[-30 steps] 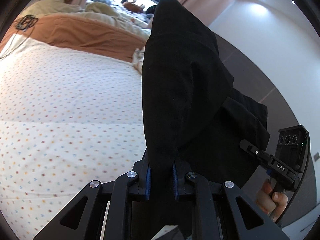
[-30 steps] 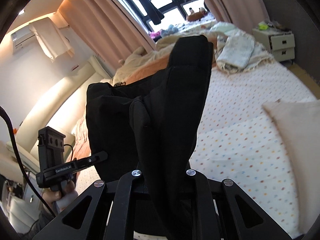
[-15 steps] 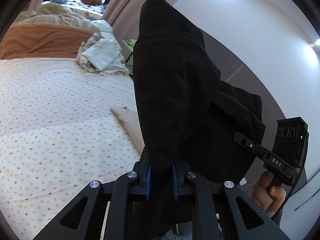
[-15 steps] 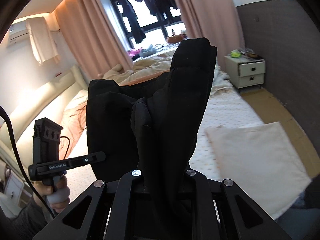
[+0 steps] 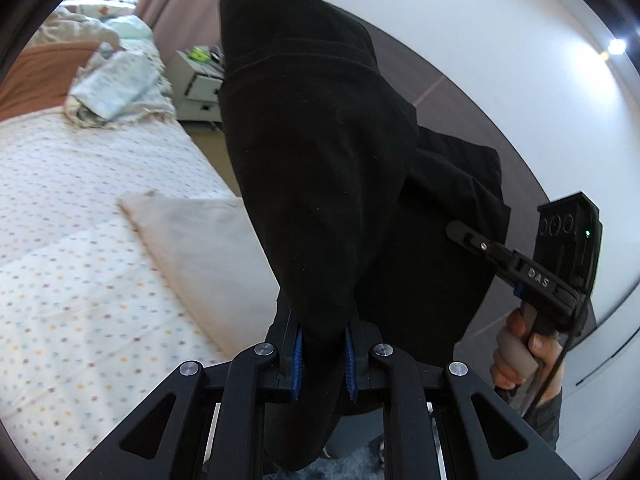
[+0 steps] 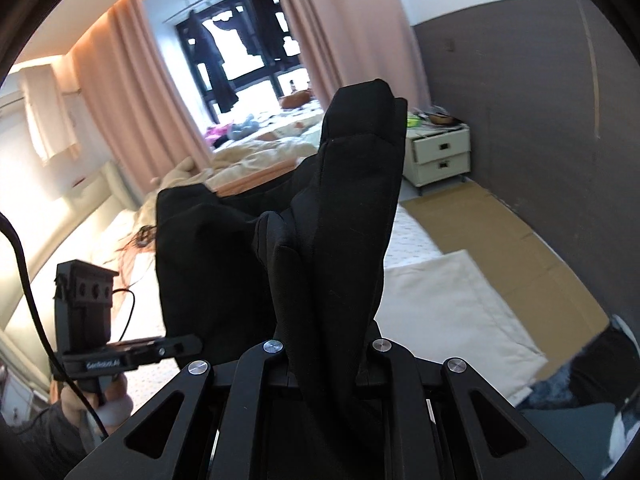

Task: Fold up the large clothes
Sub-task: 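Lift the folded black jacket with both grippers and carry it toward the beige stack, then open the right gripper while the left gripper lowers the jacket onto the beige stack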

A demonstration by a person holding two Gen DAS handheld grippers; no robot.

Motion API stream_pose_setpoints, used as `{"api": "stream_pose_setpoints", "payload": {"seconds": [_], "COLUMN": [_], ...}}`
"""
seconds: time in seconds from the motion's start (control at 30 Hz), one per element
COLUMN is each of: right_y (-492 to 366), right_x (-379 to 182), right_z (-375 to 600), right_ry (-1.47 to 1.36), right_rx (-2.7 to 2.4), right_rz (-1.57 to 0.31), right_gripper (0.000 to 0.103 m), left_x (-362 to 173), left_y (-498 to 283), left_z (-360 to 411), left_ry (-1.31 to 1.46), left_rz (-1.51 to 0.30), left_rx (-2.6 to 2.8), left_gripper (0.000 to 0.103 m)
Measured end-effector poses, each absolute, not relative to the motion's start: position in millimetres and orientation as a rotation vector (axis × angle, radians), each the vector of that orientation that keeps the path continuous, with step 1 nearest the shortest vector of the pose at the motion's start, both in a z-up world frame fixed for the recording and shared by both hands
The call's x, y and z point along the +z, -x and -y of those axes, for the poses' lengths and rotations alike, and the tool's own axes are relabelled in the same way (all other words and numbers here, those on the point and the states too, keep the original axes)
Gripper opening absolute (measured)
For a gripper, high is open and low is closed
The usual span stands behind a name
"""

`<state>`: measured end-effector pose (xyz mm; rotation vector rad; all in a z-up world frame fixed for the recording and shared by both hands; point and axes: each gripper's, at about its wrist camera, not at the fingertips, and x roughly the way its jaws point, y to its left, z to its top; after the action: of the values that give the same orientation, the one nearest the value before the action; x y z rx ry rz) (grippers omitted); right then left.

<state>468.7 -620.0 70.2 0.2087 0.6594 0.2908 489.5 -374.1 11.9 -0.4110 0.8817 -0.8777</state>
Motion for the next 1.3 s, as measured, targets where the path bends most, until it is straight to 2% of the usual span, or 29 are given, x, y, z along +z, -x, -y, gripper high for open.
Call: {"api": "stream_pose_setpoints", "payload": {"seconds": [0.27, 0.47, 0.9, 0.97, 1.0, 1.03, 1.1, 1.13, 1.2, 1.27, 1.3], "right_y": [-501.7, -560.6, -661.5, -672.3, -676.4, -677.9, -673.9, -668.3, -647.5, -621.0, -604.1], "right_x": [56.2, 33.7, -63.8, -76.6, -85.7, -92.6, -98.4, -97.5, -91.2, -85.8, -84.1], "right_z": [656.6, 663.9, 659.0, 662.0, 668.7, 674.8, 683.2, 686.3, 691.7, 702.2, 710.4], "right_ry": [-0.216, -0.230, -0.186, -0.236, -0.274, -0.311, -0.360, -0.356, -0.320, -0.304, -0.313], "right_rx": [0.218, 0.187, 0.064, -0.033, -0.080, -0.110, -0.151, -0.167, -0.194, -0.224, -0.243], "right_rz": [-0.702, -0.756, -0.911, -0.941, -0.960, -0.975, -0.975, -0.963, -0.932, -0.903, -0.891], "right_gripper": [0.014, 0.014, 0.015, 0.025, 0.035, 0.040, 0.042, 0.048, 0.060, 0.060, 0.061], "left_x": [-11.5, -44.6, -127.2, -140.3, -146.3, -152.4, -156.8, -157.4, -165.1, -171.0, -171.3], "left_y": [-519.7, -582.2, -671.7, -683.6, -689.3, -693.6, -699.4, -698.6, -708.6, -710.7, -713.9], "left_z": [410.5, 423.7, 422.6, 427.4, 429.2, 429.6, 430.1, 428.9, 422.6, 417.2, 415.0], "left_ry": [0.439, 0.432, 0.487, 0.493, 0.493, 0.492, 0.494, 0.489, 0.495, 0.508, 0.505], "left_rz": [-0.961, -1.014, -1.181, -1.216, -1.235, -1.253, -1.270, -1.275, -1.286, -1.295, -1.302], "left_rx": [-0.906, -0.893, -0.730, -0.694, -0.675, -0.653, -0.633, -0.625, -0.619, -0.620, -0.617], "left_gripper": [0.016, 0.017, 0.017, 0.017, 0.017, 0.017, 0.019, 0.020, 0.028, 0.031, 0.036]}}
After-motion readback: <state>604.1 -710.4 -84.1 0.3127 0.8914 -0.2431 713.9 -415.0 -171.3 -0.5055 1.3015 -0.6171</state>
